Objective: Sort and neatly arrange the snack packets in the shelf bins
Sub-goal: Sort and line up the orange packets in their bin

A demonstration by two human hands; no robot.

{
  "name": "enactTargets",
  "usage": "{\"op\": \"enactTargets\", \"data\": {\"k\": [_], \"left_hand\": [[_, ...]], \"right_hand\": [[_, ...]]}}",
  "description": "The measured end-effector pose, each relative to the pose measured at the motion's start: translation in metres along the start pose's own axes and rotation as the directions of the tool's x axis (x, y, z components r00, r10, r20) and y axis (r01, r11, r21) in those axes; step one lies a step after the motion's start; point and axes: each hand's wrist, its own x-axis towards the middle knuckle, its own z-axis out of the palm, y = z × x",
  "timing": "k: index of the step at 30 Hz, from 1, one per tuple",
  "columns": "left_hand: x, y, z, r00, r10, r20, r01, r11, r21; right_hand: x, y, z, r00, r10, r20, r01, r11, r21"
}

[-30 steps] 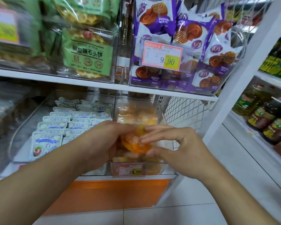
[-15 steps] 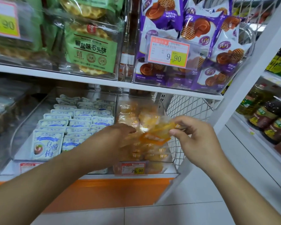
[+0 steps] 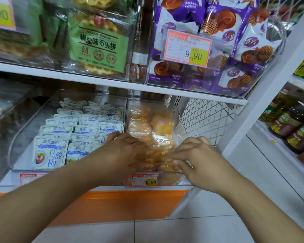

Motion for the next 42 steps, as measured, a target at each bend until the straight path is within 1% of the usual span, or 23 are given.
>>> {"op": "enactTargets", "data": {"k": [2,4,5,6,7,9,10,11,14,15,18,20,21,23,25,28,32,34,37,38,41,42], "left_hand": [[0.001,-0.003,0.002,1.000,0.007,0.008,-0.007,1.000,0.020],[0.002,-0.005,0.005,1.000,0.020,0.024,-0.021,0.998,0.065],[0.002,-0.006,0.006,1.000,0.021,0.015,-0.022,0.998,0.060],[0.002,-0.006,0.005,1.000,0.016,0.003,-0.017,0.999,0.035],[0.002,-0.006,0.003,1.000,0.009,-0.006,-0.009,1.000,0.005],[0.001,-0.005,0.000,1.000,-0.006,-0.008,0.006,0.999,-0.039],[0.001,-0.004,-0.002,1.000,-0.014,-0.005,0.014,0.998,-0.056],[0.002,-0.003,-0.004,1.000,-0.019,-0.001,0.019,0.997,-0.070],[0.004,-0.002,-0.003,1.000,-0.022,0.010,0.023,0.997,-0.077],[0.004,-0.002,-0.002,1.000,-0.017,0.009,0.018,0.998,-0.063],[0.004,-0.005,0.002,1.000,-0.018,0.006,0.018,0.998,-0.055],[0.004,-0.008,0.004,1.000,-0.008,0.022,0.008,1.000,-0.023],[0.005,-0.008,0.005,1.000,-0.010,0.026,0.010,1.000,-0.018],[0.007,-0.008,0.005,0.999,-0.024,0.031,0.025,0.999,-0.027],[0.008,-0.006,0.004,1.000,-0.018,0.024,0.019,0.999,-0.027],[0.007,-0.002,-0.001,1.000,-0.024,-0.001,0.024,0.997,-0.069],[0.004,0.001,-0.002,1.000,-0.016,-0.018,0.015,0.998,-0.065],[0.003,0.001,-0.002,1.000,0.013,-0.013,-0.013,1.000,-0.006],[0.004,0.002,-0.005,1.000,-0.011,-0.011,0.011,1.000,0.016],[0.004,0.004,-0.009,1.000,-0.015,-0.007,0.015,1.000,0.006],[0.005,0.003,-0.012,1.000,-0.012,0.008,0.012,0.998,-0.053],[0.006,0.003,-0.012,1.000,-0.007,0.005,0.007,0.998,-0.070]], "right_hand": [[0.001,-0.003,0.002,0.997,-0.003,0.075,0.006,0.999,-0.048],[0.003,-0.005,0.004,0.992,0.006,0.125,-0.001,0.999,-0.040],[0.003,-0.007,0.004,0.991,0.015,0.132,-0.011,0.999,-0.034],[0.004,-0.008,0.003,0.993,0.031,0.115,-0.029,0.999,-0.022],[0.006,-0.007,0.001,0.997,0.056,0.058,-0.056,0.998,0.008],[0.012,-0.006,-0.001,0.984,0.145,-0.100,-0.133,0.984,0.123],[0.017,-0.005,0.000,0.972,0.198,-0.127,-0.175,0.969,0.175],[0.022,-0.005,0.002,0.966,0.235,-0.108,-0.210,0.956,0.203],[0.034,-0.008,0.012,0.953,0.300,0.051,-0.304,0.927,0.219],[0.036,-0.009,0.013,0.944,0.322,0.065,-0.328,0.912,0.247],[0.037,-0.003,0.010,0.916,0.402,0.009,-0.378,0.852,0.362],[0.032,0.001,0.003,0.899,0.436,-0.050,-0.366,0.809,0.460],[0.029,0.002,-0.001,0.898,0.433,-0.078,-0.346,0.805,0.482],[0.022,0.008,-0.006,0.911,0.392,-0.127,-0.304,0.847,0.435],[0.016,0.017,-0.003,0.922,0.366,-0.129,-0.310,0.894,0.325],[0.014,0.024,0.007,0.944,0.326,-0.053,-0.316,0.939,0.135],[0.015,0.014,0.001,0.960,0.268,0.084,-0.267,0.963,-0.025],[0.016,0.010,-0.001,0.950,0.274,0.149,-0.270,0.962,-0.045],[0.017,0.008,0.000,0.938,0.271,0.215,-0.270,0.962,-0.034],[0.018,0.008,0.001,0.943,0.259,0.207,-0.260,0.965,-0.023],[0.021,0.003,0.004,0.977,0.202,0.071,-0.202,0.979,-0.005],[0.022,0.000,0.005,0.979,0.199,0.046,-0.201,0.979,0.036]]}}
